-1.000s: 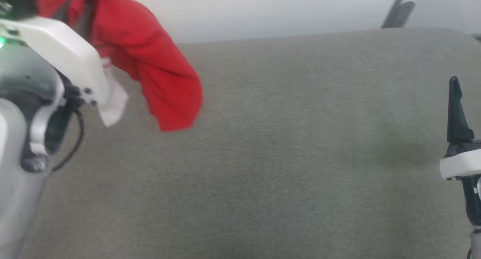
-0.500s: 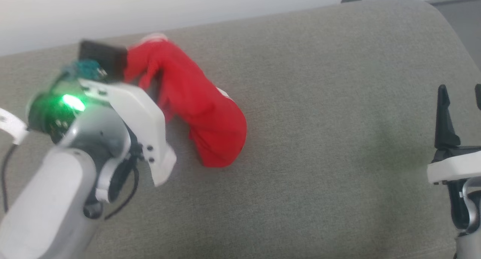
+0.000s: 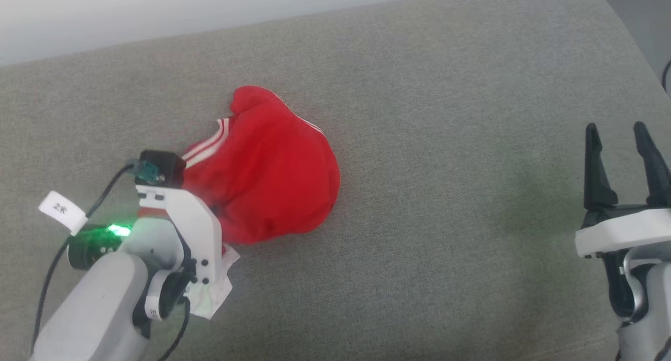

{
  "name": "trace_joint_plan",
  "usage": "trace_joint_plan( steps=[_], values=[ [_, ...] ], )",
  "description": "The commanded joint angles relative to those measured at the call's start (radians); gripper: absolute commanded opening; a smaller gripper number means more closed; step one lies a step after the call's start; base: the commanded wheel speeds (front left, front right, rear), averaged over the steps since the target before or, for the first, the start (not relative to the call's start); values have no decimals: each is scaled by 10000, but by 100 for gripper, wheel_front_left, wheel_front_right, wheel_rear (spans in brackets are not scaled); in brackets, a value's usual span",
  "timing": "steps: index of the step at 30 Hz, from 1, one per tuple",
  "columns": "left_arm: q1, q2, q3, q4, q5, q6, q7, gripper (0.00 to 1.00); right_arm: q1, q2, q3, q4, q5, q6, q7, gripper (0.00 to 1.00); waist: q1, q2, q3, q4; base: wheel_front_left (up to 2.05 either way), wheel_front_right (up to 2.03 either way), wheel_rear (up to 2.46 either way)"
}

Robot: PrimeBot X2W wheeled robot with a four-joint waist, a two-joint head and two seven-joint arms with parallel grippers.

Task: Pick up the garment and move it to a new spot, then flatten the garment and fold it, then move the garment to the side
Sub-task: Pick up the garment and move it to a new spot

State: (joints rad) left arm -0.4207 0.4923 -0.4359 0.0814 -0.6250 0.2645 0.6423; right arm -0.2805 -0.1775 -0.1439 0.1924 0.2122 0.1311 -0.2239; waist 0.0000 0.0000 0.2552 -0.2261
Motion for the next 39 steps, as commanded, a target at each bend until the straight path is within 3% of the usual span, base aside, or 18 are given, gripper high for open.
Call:
trace_joint_plan(
  steps=[1, 13, 15, 17, 18, 27, 39],
  values=[
    [125, -48, -27, 237, -75, -69, -47, 0, -113, -11, 27, 32, 81, -7, -71, 100, 0, 0, -5, 15, 0, 0, 0],
    [-94, -618, -477, 2757, -270, -744, -488, 0, -238, -213, 316, 300, 132, -7, -102, 100, 0, 0, -243, 313, 0, 0, 0],
    [-209, -685, -462, 2790, -306, -884, -699, 41, -206, -242, 333, 304, 115, -7, -80, 100, 0, 0, -338, 399, 0, 0, 0],
    [-318, -674, -432, 2781, -215, -956, -907, 93, -153, -279, 345, 306, 82, -7, -51, 100, 0, 0, -466, 500, 0, 0, 0],
    [-355, -691, -390, 2737, -236, -979, -1011, 100, -123, -287, 349, 301, 70, -7, -30, 100, 0, 0, -535, 555, 0, 0, 0],
    [-224, -480, -91, 2067, -268, -1197, -1935, 100, 117, -334, 407, 225, -47, -7, 70, 100, 0, 0, -1194, 1038, 0, 0, 0],
    [1143, 174, 1048, 1037, -378, -1155, -4458, 100, 725, -340, 414, 405, -72, -7, 77, 100, 0, 0, -2282, 1691, 0, 0, 0]
  ],
)
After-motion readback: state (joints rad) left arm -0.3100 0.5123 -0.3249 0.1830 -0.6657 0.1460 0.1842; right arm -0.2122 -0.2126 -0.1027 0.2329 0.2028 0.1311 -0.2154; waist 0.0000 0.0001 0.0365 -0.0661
